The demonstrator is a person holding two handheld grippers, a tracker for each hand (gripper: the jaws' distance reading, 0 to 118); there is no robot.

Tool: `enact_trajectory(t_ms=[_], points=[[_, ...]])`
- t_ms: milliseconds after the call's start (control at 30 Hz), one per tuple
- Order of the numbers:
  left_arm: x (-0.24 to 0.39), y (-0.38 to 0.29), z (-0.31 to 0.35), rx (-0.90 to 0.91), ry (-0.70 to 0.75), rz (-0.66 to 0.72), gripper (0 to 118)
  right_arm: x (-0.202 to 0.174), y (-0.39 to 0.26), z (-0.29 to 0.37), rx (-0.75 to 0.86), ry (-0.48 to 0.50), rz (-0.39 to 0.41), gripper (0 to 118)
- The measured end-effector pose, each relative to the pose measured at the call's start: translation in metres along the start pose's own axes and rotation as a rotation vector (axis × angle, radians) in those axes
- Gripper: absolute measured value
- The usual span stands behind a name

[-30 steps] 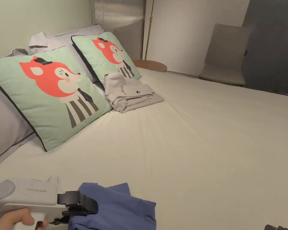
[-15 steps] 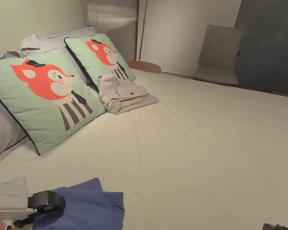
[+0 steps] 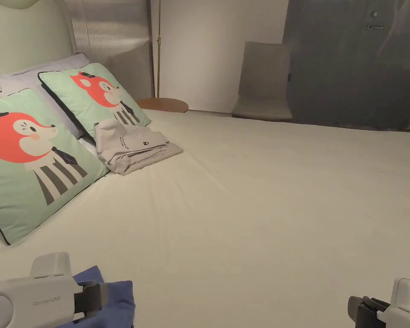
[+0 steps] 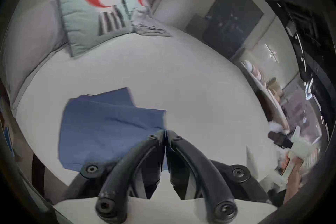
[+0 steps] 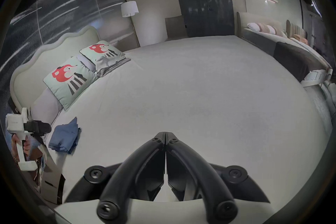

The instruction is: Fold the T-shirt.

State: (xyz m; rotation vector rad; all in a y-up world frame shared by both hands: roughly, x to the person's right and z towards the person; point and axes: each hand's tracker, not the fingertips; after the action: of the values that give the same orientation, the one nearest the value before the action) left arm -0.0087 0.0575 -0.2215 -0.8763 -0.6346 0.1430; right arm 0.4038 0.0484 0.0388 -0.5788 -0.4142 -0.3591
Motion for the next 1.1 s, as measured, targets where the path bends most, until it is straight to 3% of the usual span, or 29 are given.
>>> enact_trajectory(t_ms=[133, 400, 633, 800, 1100], points=[[0.064, 0.0, -0.006, 0.156, 0.021, -0.16, 1, 0.006, 0.014, 0.023, 0.119, -0.082, 0.035, 0], [0.18, 0.018, 0.038, 0.707, 0.066, -0.333, 1, 0.0, 0.057, 0.089, 0.555, -0.233, 0.14, 0], [0.216, 0.027, 0.07, 0.957, 0.054, -0.372, 1, -0.012, 0.08, 0.132, 0.847, -0.314, 0.208, 0], [0.222, 0.012, 0.061, 0.985, 0.107, -0.425, 1, -0.017, 0.075, 0.133, 0.861, -0.331, 0.241, 0], [0.222, 0.005, 0.054, 0.943, 0.103, -0.425, 1, -0.013, 0.065, 0.121, 0.791, -0.322, 0.232, 0]])
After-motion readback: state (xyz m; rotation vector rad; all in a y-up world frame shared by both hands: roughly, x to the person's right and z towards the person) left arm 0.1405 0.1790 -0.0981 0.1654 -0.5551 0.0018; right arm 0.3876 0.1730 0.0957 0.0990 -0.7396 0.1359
